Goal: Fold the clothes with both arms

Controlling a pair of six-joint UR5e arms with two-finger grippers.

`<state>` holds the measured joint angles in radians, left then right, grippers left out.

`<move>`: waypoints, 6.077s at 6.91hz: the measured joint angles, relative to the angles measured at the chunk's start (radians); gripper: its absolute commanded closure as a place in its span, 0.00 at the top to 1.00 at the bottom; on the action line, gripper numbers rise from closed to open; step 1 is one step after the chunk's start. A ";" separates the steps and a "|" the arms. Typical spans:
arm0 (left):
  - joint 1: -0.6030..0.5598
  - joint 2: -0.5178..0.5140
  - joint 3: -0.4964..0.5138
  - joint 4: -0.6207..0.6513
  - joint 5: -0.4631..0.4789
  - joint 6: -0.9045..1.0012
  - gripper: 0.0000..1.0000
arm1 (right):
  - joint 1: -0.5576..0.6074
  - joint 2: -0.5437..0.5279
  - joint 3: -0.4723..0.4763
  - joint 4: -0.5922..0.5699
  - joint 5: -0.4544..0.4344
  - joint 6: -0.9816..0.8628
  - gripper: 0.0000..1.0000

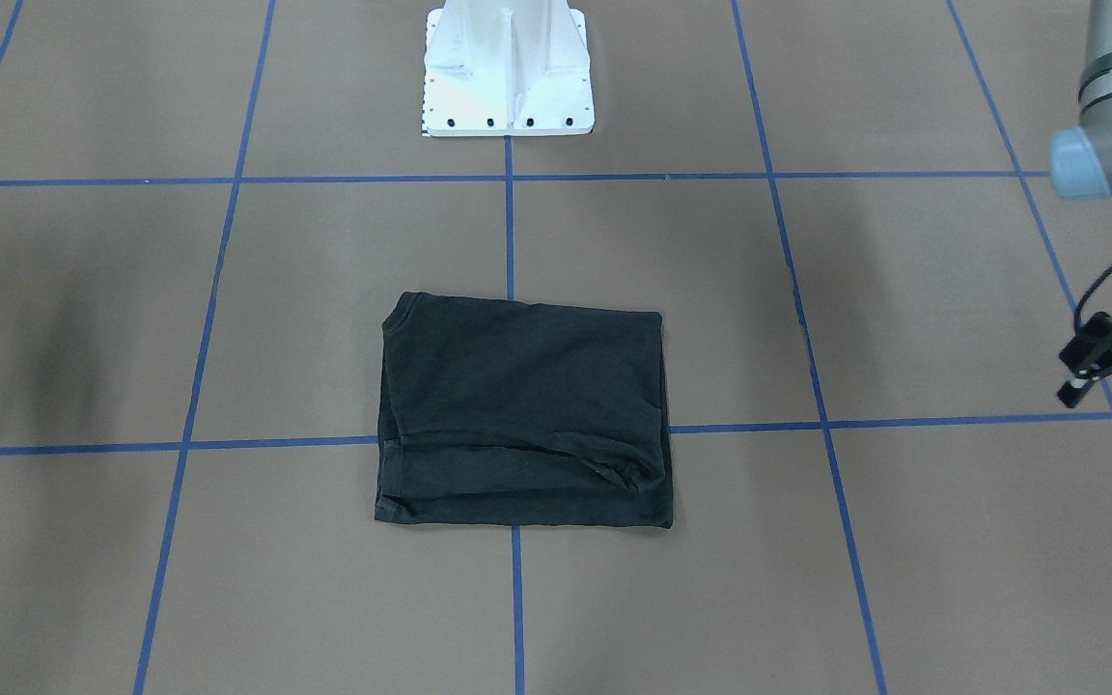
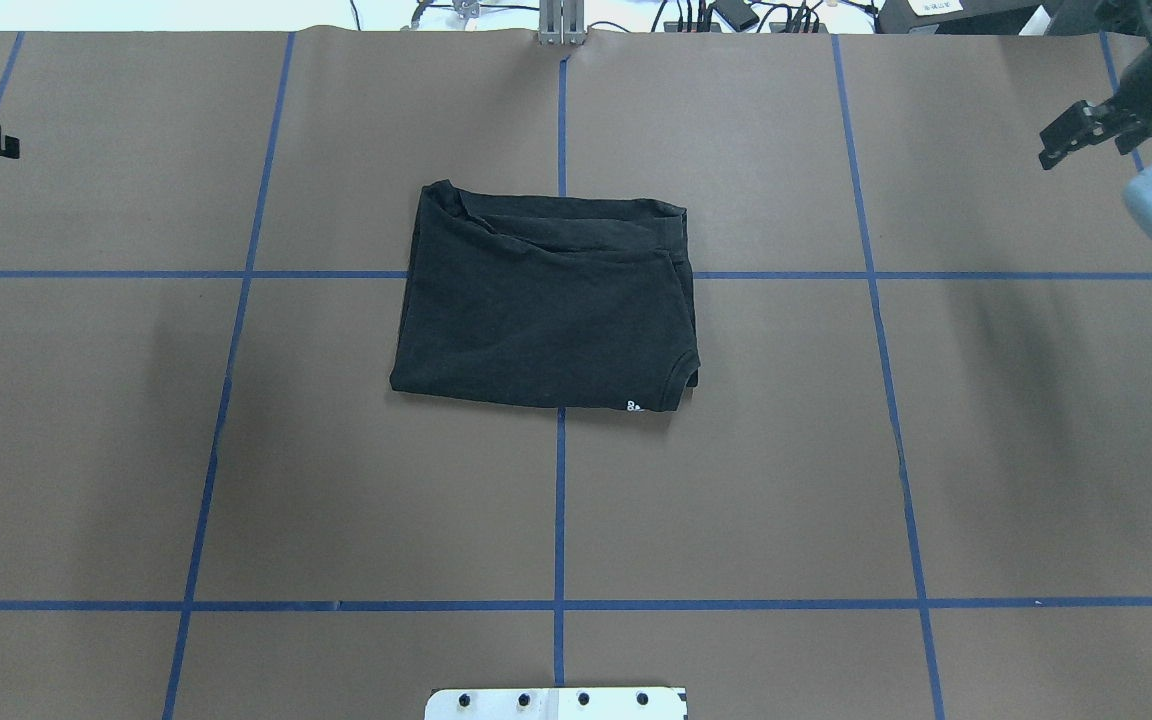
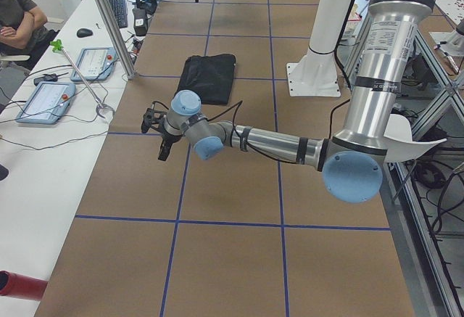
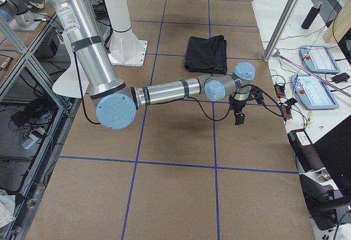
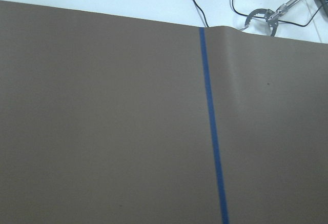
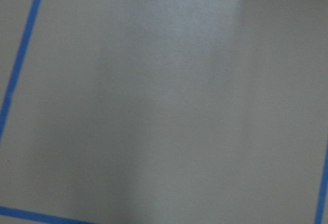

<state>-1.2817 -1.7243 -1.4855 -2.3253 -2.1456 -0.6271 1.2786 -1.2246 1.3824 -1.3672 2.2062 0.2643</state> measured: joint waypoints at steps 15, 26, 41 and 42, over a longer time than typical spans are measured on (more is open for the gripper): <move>-0.234 0.096 -0.041 0.476 -0.038 0.709 1.00 | 0.158 -0.396 0.176 0.065 0.081 -0.057 1.00; -0.243 0.146 -0.131 0.712 -0.217 0.737 1.00 | 0.229 -0.477 0.314 -0.164 0.172 -0.129 1.00; -0.243 0.146 -0.131 0.710 -0.217 0.725 1.00 | 0.349 -0.373 0.303 -0.441 0.144 -0.360 1.00; -0.243 0.146 -0.131 0.710 -0.217 0.725 1.00 | 0.349 -0.372 0.302 -0.434 0.143 -0.336 1.00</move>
<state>-1.5250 -1.5785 -1.6168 -1.6156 -2.3623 0.0982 1.6276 -1.5964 1.6847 -1.8008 2.3491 -0.0718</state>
